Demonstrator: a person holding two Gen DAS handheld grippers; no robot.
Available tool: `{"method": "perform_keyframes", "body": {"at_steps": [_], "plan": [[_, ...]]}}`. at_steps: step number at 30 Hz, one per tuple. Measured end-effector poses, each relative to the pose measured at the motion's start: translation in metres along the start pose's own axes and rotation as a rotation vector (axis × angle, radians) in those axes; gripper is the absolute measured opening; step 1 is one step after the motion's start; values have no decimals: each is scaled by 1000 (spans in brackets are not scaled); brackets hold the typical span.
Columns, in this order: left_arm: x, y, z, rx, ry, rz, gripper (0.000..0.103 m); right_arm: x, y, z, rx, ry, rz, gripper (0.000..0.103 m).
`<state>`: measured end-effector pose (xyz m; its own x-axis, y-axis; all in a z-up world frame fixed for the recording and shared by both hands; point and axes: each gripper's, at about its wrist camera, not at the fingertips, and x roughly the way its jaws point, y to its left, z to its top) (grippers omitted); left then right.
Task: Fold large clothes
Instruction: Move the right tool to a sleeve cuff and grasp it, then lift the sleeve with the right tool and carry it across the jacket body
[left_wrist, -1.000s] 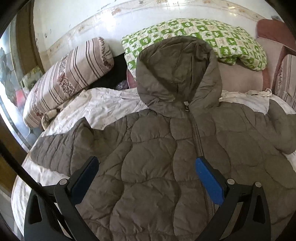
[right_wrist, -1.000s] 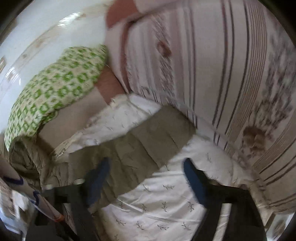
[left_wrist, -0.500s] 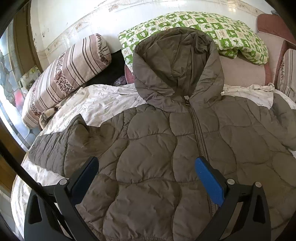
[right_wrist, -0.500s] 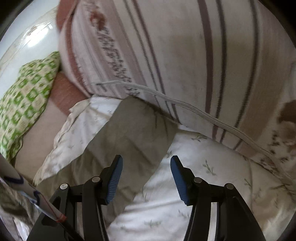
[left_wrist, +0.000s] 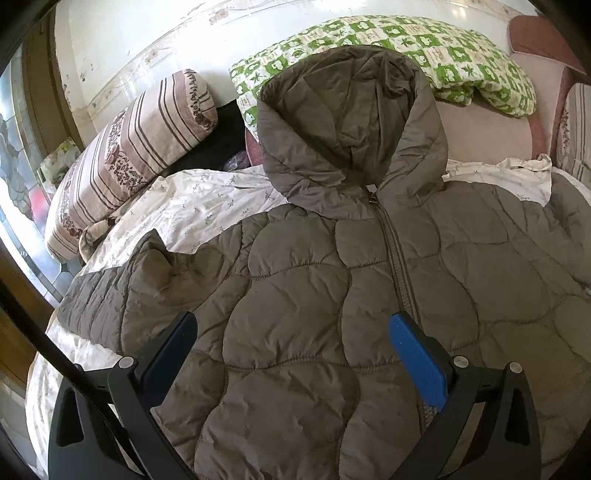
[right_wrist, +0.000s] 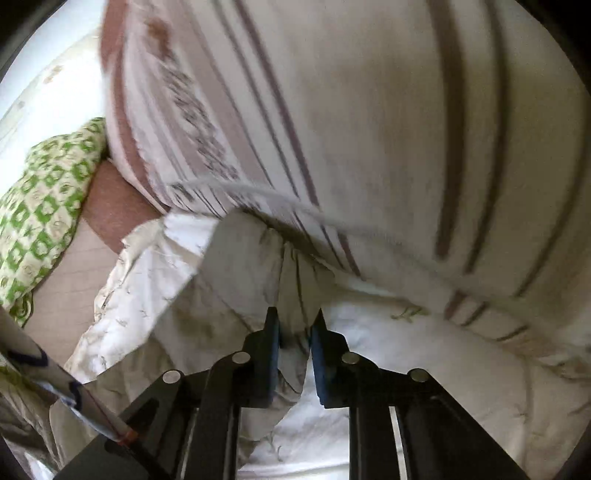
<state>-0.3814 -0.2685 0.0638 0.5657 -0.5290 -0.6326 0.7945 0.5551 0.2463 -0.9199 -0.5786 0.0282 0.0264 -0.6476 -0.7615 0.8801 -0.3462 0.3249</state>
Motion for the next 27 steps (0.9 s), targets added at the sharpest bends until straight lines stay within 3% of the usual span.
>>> {"method": "perform_keyframes", "body": {"at_steps": [13,27], "plan": [[-27,26,5,-69,-44,-27,103,-171,60,19,-119,-213,120,15],[-31,87,6,-193,-12,-39,103,-301,164,-10,-268,-291,262,15]]}}
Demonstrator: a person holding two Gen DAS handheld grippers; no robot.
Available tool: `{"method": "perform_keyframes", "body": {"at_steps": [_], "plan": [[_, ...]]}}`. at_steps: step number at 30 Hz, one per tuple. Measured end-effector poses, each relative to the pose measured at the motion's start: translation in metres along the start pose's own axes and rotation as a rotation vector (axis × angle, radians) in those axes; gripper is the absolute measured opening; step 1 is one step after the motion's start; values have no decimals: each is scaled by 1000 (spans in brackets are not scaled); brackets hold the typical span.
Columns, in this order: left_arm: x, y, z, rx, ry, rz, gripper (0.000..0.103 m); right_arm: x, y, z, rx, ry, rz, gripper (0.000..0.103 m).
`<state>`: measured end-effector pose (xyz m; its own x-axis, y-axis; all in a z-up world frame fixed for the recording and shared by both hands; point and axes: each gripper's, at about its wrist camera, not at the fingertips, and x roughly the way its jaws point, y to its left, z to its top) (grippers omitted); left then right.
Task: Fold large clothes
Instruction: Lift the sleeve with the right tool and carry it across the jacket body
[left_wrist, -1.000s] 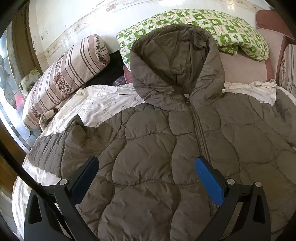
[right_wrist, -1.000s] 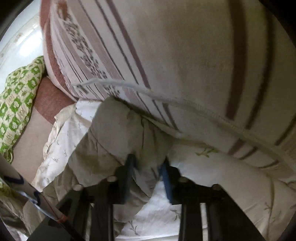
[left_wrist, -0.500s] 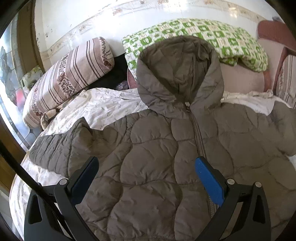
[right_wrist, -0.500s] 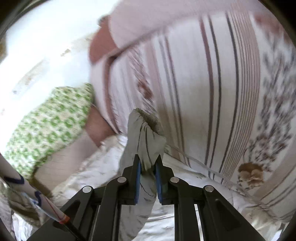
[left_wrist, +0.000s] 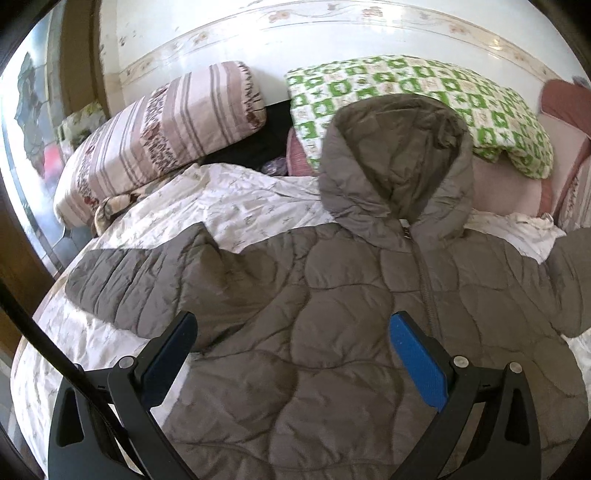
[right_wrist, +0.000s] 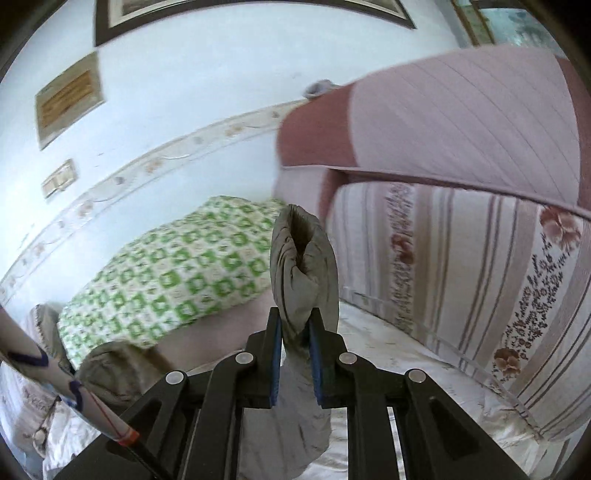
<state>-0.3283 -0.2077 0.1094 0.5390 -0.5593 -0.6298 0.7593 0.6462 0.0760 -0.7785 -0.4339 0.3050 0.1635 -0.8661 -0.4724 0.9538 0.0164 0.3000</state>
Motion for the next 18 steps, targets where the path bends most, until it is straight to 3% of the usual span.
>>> {"method": "perform_keyframes", "body": {"at_steps": [9,18], "plan": [[8,35,0,-68,41,8,103,-11,73,-23,-69,18,92,15],[9,53,2,-103,36,20,103,-10,140,-61,-124,102,260,15]]}}
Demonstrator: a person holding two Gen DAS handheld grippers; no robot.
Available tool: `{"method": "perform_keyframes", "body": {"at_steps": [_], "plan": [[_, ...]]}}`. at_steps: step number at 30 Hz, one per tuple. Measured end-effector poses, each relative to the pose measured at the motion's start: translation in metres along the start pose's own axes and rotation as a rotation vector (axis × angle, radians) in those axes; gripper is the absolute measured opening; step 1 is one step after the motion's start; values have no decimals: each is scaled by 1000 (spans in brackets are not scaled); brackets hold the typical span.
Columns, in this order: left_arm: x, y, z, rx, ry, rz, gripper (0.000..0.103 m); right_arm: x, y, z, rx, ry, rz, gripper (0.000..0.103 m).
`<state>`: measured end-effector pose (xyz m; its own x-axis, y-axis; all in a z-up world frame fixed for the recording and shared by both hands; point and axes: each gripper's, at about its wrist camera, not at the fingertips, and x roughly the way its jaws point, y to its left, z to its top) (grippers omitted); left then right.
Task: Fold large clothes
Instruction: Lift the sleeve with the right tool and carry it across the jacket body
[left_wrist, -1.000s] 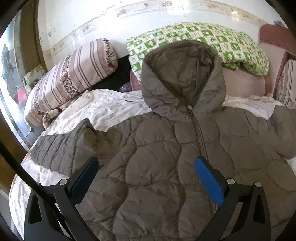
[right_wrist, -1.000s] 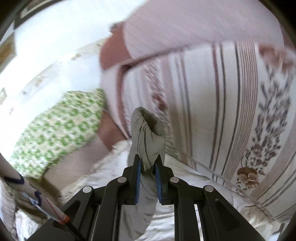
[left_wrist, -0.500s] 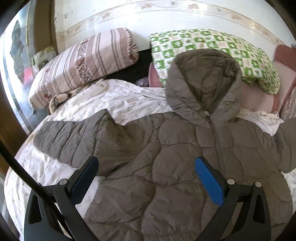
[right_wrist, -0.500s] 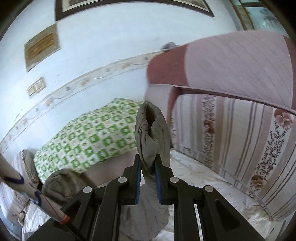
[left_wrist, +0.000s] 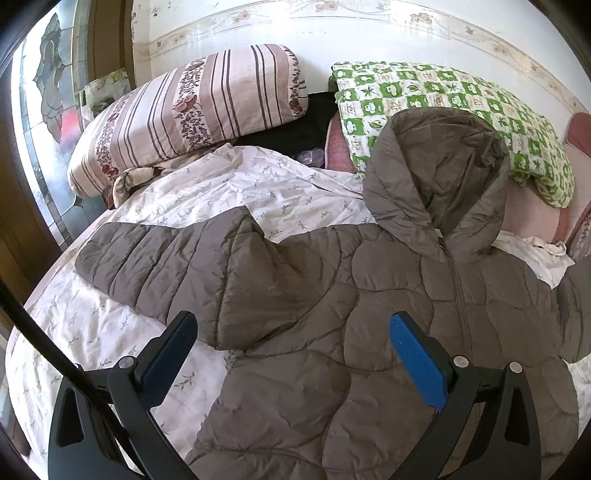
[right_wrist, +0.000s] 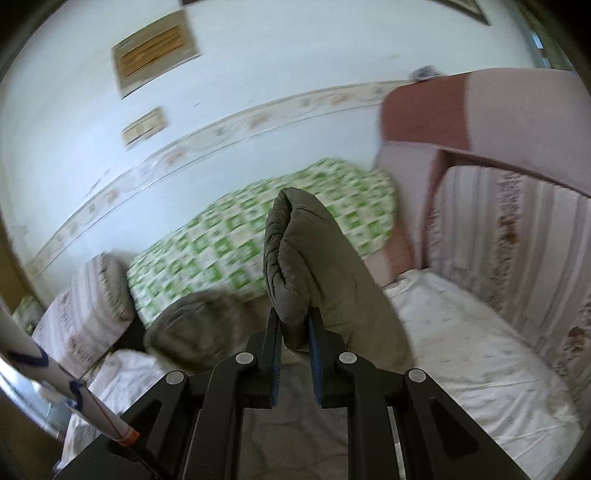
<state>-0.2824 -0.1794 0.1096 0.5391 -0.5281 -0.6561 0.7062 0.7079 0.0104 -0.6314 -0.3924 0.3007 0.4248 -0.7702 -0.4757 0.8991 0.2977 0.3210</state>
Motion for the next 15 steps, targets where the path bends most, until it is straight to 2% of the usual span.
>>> {"method": "perform_keyframes", "body": {"at_steps": [10,15], "plan": [[3,4,1,-5,-1,12,103,33,75,-57,-32,137,224,14],[3,6,1,-8,-1,13,103,64,96,-95,-36,225,262,14]]}}
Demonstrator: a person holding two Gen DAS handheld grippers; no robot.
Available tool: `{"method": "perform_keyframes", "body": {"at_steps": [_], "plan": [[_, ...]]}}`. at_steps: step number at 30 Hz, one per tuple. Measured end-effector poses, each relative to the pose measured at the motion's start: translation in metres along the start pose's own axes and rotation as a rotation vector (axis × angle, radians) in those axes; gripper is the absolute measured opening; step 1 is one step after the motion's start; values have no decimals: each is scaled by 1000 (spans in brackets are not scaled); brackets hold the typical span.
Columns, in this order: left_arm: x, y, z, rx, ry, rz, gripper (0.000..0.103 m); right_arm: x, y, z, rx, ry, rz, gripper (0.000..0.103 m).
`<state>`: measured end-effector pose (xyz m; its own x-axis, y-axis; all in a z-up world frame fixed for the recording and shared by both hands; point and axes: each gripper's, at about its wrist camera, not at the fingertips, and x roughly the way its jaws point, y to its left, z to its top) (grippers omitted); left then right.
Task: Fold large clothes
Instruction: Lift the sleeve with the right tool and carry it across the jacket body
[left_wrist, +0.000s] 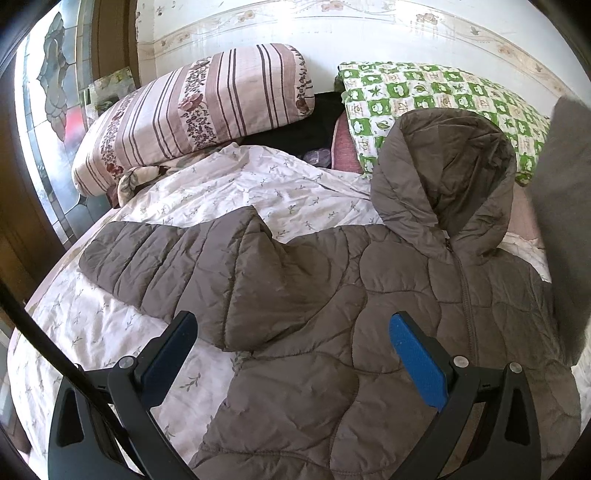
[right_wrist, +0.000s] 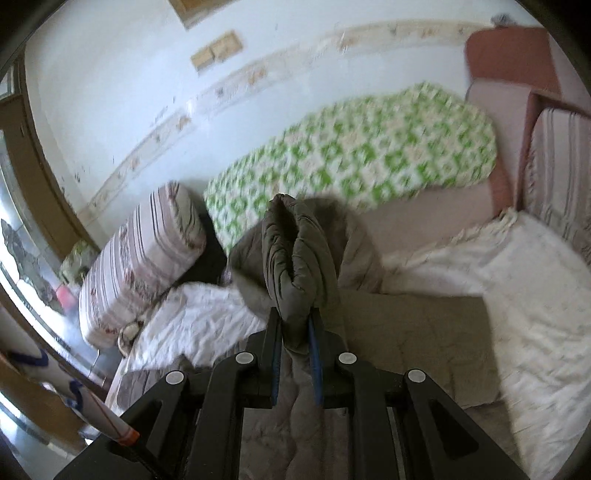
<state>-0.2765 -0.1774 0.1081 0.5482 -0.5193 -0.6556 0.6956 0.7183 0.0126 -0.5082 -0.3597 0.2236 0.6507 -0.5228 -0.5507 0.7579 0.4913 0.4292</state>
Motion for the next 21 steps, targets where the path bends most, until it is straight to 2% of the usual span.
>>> {"method": "perform_keyframes", "body": {"at_steps": [4,11,17,20,21], "plan": [[1,2,-1,-3,0,1,103,46,6,-30,-1,99,14,14],[4,3,-1,-5,4,2,103,102,7,-79,-12,228,22,14],[11,4,0,-16,17,4,103,118,12,-106,-23,286,84,15],[15,5,1,-25,26,5,103,121,16,-114,-21,322,116,21],[15,5,1,-27,28,5,103,120,16,-114,-18,328,132,26]]}}
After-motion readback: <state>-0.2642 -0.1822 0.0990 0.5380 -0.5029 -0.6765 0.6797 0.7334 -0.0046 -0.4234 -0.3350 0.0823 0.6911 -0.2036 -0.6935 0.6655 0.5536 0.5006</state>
